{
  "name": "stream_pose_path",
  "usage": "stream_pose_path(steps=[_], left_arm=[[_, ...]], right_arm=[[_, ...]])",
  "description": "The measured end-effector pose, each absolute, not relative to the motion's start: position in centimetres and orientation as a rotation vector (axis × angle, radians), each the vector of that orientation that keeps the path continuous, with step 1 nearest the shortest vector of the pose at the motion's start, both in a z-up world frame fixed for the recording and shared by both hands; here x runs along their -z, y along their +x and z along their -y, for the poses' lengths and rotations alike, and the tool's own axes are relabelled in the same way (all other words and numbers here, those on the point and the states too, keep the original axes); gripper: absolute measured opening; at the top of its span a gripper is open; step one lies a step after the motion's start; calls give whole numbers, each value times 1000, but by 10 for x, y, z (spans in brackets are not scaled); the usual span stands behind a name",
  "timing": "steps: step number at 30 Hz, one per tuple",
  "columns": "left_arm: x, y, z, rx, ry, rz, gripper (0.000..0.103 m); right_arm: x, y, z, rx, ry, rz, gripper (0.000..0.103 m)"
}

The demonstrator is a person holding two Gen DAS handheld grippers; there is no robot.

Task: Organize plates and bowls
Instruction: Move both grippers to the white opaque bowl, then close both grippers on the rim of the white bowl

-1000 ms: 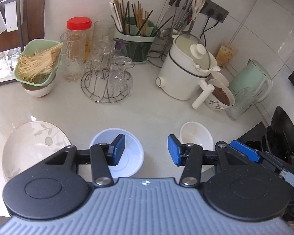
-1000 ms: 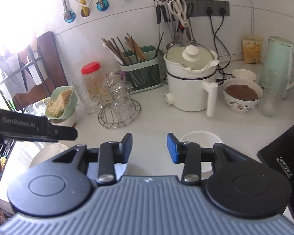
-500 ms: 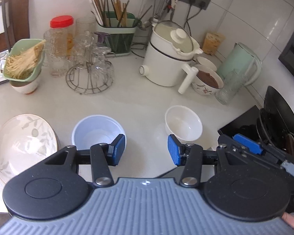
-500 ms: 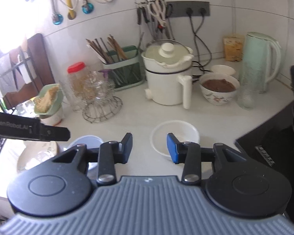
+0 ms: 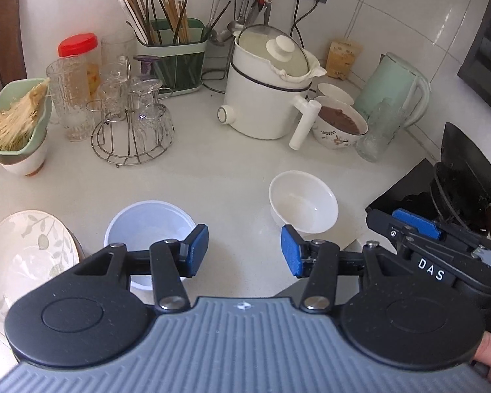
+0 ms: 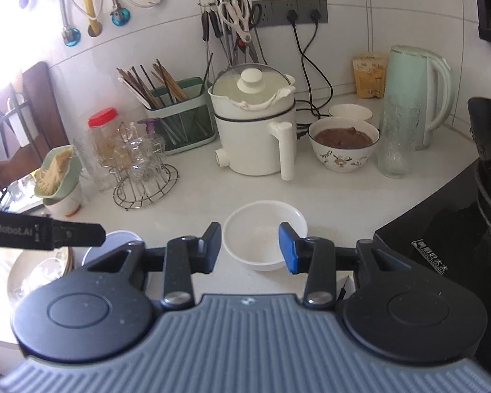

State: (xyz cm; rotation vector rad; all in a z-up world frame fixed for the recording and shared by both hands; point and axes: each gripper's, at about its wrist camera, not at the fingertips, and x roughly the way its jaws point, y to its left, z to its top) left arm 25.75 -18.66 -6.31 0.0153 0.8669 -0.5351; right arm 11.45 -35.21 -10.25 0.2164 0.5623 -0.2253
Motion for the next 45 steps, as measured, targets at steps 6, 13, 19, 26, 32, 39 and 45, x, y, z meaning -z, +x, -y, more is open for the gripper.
stream_pose_path(steps=[6,13,19,26,32,39,45], left_arm=[[69,277,195,545,34,-884,58],[78,306,206,578,59,-914,61],[90,338,223,614,92,-956,61],[96,372,246,662,108,-984,66],[108,391,266,693,111,-996,68],[128,403,286,730,123,-1030,68],[142,408,298,738,109,-1068,68]], right_arm=[[107,128,352,236,212,-565,42],[113,148,353,268,223,-588,42],[118,164,361,336,211,-604,44],[128,176,376,390,236,-628,72],[141,187,385,414,261,-641,73],[154,196,392,440,282,-633,72],[162,202,394,449,304,-642,72]])
